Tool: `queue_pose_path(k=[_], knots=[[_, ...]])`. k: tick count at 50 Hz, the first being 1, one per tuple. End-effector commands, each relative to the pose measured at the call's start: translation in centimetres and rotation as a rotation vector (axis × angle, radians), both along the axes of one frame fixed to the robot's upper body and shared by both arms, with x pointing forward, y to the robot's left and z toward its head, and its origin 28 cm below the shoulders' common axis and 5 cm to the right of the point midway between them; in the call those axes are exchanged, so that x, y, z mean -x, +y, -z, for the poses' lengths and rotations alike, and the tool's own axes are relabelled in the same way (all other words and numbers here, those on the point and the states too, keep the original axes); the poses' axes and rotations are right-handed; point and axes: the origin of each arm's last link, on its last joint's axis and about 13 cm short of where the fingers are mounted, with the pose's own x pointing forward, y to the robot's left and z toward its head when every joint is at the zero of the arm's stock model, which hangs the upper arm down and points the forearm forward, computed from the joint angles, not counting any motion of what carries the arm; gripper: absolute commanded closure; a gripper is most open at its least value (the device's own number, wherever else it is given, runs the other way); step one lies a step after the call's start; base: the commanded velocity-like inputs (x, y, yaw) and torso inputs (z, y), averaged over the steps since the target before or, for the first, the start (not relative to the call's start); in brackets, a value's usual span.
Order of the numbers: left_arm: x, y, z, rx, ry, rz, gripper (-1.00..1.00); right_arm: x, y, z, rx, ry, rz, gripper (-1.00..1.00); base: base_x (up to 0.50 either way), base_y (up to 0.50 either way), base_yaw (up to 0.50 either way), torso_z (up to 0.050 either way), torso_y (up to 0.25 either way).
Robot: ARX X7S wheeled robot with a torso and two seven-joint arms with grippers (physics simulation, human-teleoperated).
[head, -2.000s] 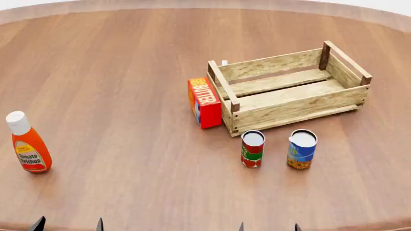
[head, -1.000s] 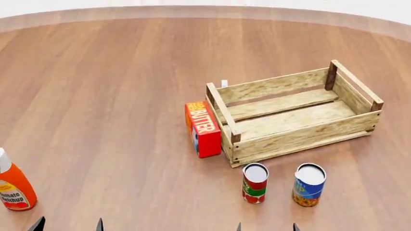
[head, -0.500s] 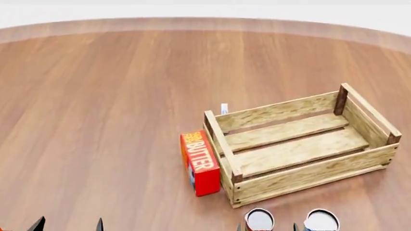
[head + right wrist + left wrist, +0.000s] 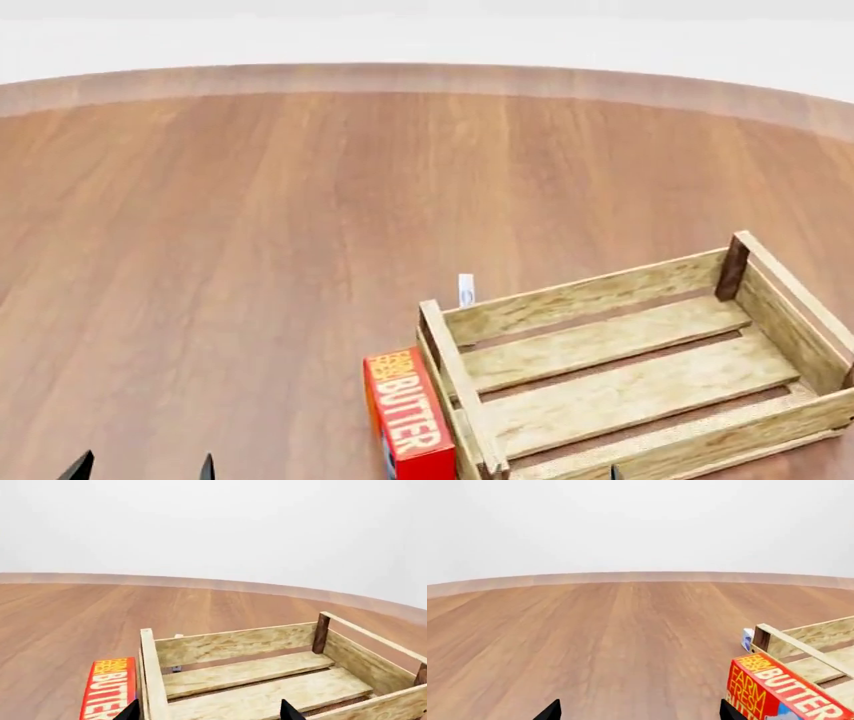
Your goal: Pick up the tomato sauce, and put it in the wooden tray.
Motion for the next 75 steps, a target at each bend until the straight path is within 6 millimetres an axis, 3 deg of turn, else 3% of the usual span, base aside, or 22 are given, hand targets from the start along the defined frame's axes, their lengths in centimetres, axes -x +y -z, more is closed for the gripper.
queue_pose_path(k=[1,25,42,51,75], knots=[[-0.1,0.0,0.1,0.000,0.000,0.000,-1.00,0.1,0.0,0.0,0.001,-0.001,0.000,-1.00,0.36,0.00,0.00,0.000,0.000],[-0.1,0.0,0.2,0.000,0.001,0.000,-1.00,0.0,0.1,-0.1,-0.016,-0.003,0.001,-1.00,0.35,0.00,0.00,0.000,0.001],[-0.1,0.0,0.1,-0.001,0.000,-0.001,-1.00,0.1,0.5,0.5,0.028,-0.001,0.017,-1.00,0.00,0.00,0.00,0.000,0.000],[0.0,0.0,0.0,-0.003,0.001,-0.008,-1.00,1.7,0.7,-0.4,0.045,-0.027,0.020,-1.00,0.00,0.00,0.00,0.000,0.000],[0.0,0.0,0.0,-0.001,0.000,-0.012,-1.00,7.2,-0.2,0.5,0.055,-0.021,0.092,-1.00,0.00,0.00,0.00,0.000,0.000]])
